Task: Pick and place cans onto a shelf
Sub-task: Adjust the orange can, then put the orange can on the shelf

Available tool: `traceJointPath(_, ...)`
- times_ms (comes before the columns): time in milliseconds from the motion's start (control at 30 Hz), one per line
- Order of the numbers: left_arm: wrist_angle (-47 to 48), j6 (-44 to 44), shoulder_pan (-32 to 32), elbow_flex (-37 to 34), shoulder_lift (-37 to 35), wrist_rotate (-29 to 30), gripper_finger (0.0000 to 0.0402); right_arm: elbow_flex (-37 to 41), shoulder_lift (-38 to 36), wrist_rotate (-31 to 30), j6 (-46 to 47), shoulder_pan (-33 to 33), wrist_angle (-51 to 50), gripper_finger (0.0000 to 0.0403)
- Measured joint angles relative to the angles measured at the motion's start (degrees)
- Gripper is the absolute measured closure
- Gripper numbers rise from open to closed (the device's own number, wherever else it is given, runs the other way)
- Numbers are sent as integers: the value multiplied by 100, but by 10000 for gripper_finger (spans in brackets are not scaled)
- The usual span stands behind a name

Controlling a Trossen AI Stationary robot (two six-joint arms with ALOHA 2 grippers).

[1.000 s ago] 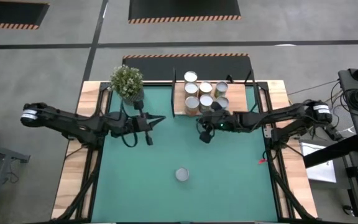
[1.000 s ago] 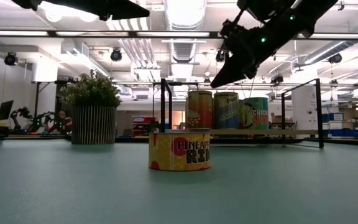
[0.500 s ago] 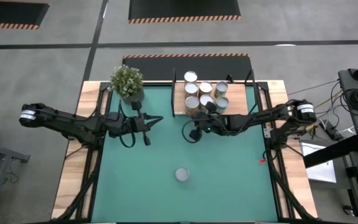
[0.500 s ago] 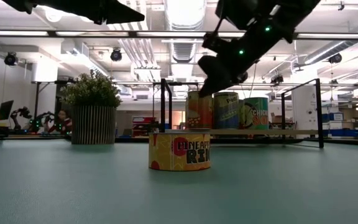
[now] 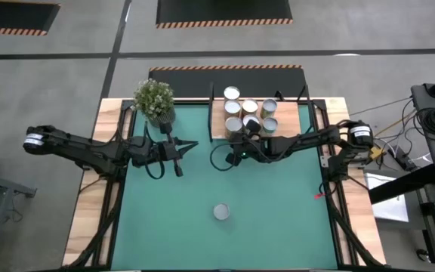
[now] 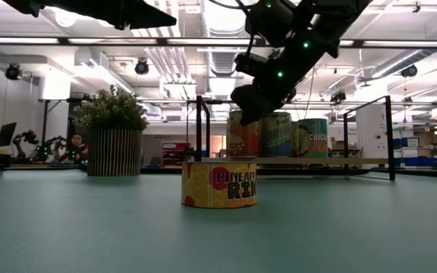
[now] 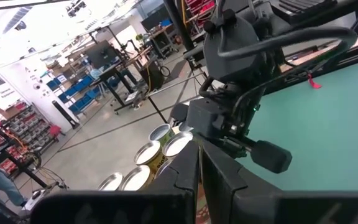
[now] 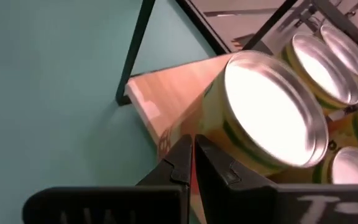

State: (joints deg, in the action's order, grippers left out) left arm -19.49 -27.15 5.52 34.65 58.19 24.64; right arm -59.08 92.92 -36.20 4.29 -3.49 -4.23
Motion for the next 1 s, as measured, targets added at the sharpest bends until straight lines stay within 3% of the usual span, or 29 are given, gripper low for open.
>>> traceJointPath(733,7,0,0,2,9,4,402,-64,-30,48,-212,-99,-36,394)
traceJointPath(867,25,1,0,2,9,4,402,-63,-392,583,-120,12,-200,394)
traceJointPath(1000,37,34,0,2,20,4,402,-296,-996,1406,271,54,-1075,394)
